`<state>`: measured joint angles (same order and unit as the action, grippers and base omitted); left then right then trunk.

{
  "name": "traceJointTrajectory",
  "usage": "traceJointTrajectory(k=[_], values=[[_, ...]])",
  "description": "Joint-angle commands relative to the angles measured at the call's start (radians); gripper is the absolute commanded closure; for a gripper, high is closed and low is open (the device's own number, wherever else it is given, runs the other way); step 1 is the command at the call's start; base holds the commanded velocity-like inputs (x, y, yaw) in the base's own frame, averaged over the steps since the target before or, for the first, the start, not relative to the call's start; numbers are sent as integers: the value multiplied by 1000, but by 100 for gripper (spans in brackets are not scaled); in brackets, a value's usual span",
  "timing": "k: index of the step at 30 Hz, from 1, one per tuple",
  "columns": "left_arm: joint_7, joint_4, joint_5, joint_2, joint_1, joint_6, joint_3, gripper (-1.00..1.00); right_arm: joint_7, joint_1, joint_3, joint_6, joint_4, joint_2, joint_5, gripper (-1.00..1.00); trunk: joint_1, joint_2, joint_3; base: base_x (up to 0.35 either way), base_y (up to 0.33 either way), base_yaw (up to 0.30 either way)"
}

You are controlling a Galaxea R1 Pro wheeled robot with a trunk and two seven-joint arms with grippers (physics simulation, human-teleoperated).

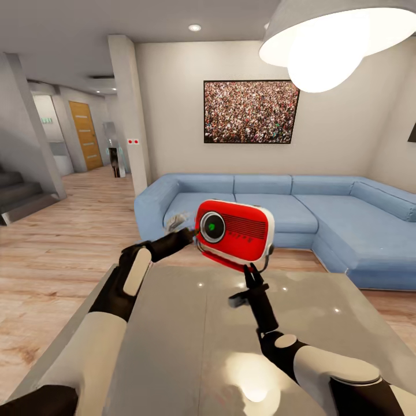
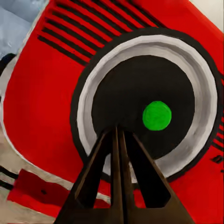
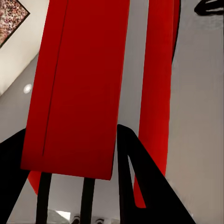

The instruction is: Turn on the radio receiver that's on the table in the living room.

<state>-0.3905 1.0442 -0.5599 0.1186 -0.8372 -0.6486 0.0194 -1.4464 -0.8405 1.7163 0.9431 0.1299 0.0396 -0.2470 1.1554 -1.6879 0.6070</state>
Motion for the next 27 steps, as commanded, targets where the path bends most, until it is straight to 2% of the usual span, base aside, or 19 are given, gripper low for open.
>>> traceJointTrajectory(k=[1,4,9,11,14,16,19,21,22,24,27], values=[[0,-11,-2,-24,2,0,-1,100,0,0,-7,-2,0,-1,18,100,0,0,0,0,0,0],[3,-66,-1,-96,5,-1,-2,100,0,0,-11,-39,-1,-6,104,100,0,0,0,0,0,0],[5,-203,-1,-235,9,1,-2,100,2,0,-12,-187,-1,-9,258,100,0,0,0,0,0,0],[4,-269,-1,-276,10,16,-2,100,3,0,-12,-227,-1,-10,295,100,0,0,0,0,0,0],[2,-402,0,-319,10,81,-1,100,3,0,-12,-297,-1,-15,315,100,0,0,0,0,0,0],[0,-515,-1,-342,10,147,1,100,26,0,-13,-369,-1,-21,322,100,0,0,0,0,0,0],[-2,-688,0,-360,10,266,6,100,138,0,-13,-456,-2,-31,327,100,0,0,0,0,0,0],[-3,-787,20,-364,10,347,16,100,185,0,-16,-505,-2,-38,328,100,0,0,0,0,0,0],[-3,-828,41,-365,10,383,27,100,199,0,-25,-537,-2,-39,328,100,0,0,0,0,0,0],[-3,-898,103,-365,10,443,50,100,215,0,-72,-619,-1,-41,329,100,0,0,0,0,0,0],[-4,-977,186,-359,10,504,65,100,261,0,-189,-728,4,-42,330,100,0,0,0,0,0,0]])
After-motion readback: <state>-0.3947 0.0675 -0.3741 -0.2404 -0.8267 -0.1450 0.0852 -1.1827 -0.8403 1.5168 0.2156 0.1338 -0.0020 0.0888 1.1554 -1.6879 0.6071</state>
